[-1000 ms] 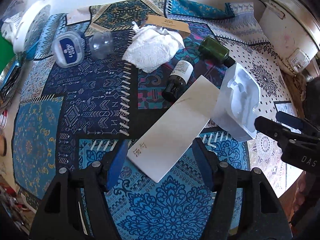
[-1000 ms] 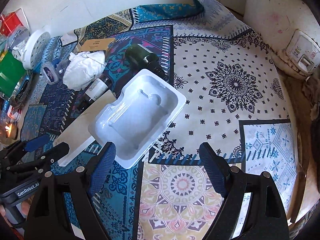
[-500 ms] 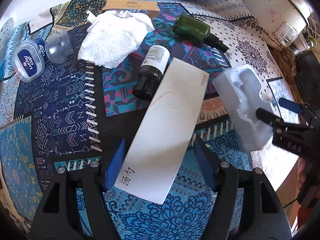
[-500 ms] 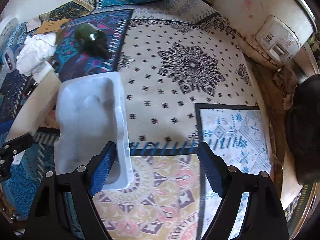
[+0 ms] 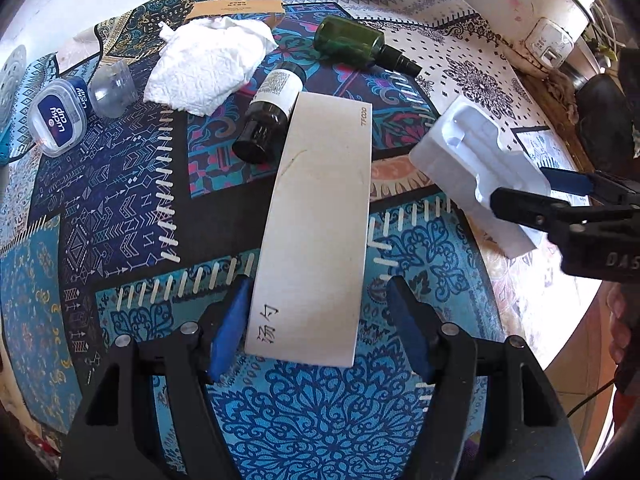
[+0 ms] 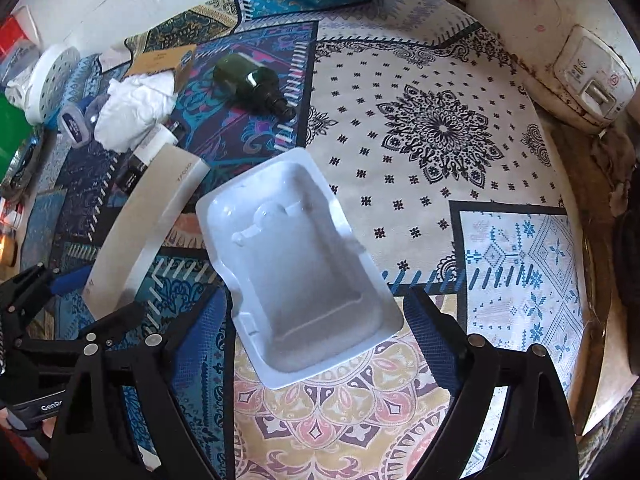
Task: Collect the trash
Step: 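Grasp the white paper strip with the left gripper while the right gripper grasps the white plastic tray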
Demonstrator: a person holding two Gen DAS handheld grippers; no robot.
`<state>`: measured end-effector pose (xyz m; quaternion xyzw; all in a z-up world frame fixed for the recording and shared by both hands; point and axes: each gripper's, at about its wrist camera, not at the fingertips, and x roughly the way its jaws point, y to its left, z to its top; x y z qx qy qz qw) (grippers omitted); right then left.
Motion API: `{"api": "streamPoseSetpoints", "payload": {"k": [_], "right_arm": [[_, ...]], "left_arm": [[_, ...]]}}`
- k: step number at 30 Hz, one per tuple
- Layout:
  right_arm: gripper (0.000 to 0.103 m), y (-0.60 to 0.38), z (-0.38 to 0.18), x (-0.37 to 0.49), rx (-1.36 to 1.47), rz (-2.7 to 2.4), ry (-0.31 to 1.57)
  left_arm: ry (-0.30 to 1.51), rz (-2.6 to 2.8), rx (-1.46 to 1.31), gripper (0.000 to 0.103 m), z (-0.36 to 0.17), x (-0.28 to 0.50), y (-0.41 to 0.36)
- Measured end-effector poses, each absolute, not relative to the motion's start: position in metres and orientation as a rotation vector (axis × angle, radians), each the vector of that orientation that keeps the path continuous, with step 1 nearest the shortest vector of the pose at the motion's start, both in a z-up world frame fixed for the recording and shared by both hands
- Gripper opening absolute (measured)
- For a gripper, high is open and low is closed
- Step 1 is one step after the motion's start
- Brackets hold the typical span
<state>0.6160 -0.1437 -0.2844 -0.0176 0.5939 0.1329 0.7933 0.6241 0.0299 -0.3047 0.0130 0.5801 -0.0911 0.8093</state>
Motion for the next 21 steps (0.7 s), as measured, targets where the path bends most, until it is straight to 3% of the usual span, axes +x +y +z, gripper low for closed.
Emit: {"api": "streamPoseSetpoints", "payload": {"k": [6,10,12,14,15,21], "right_arm": [[0.089,-0.146,-0.295,0.607,-0.049,0.333,1.318],[0.089,-0.145,-0.296,0.603,-0.096,0.330,1.300],[0.088,-0.143,-0.296,0.601,-0.119,0.316,1.286],[0.084,-0.142,-0.296,0.599,-0.133,0.306,1.276],[0.077,-0.142,-0.295,0.599,-0.136,0.304,1.268],[0.073,-0.155,-0.278,0.590,-0.063,0.321,1.233]], "left_arm": [[1.231,-0.168,0.023,0.067,-0.306,0.612,0.034],[1.217,-0.135,0.027,0.053,-0.305,0.608,0.036],[1.220,-0.131,0.004,0.053,-0.304,0.608,0.040],[1.225,-0.124,-0.024,0.053,-0.303,0.608,0.042],[1.222,-0.119,-0.038,0.053,-0.302,0.608,0.043],[1.137,-0.097,-0.076,0.052,-0.273,0.598,0.041]]}}
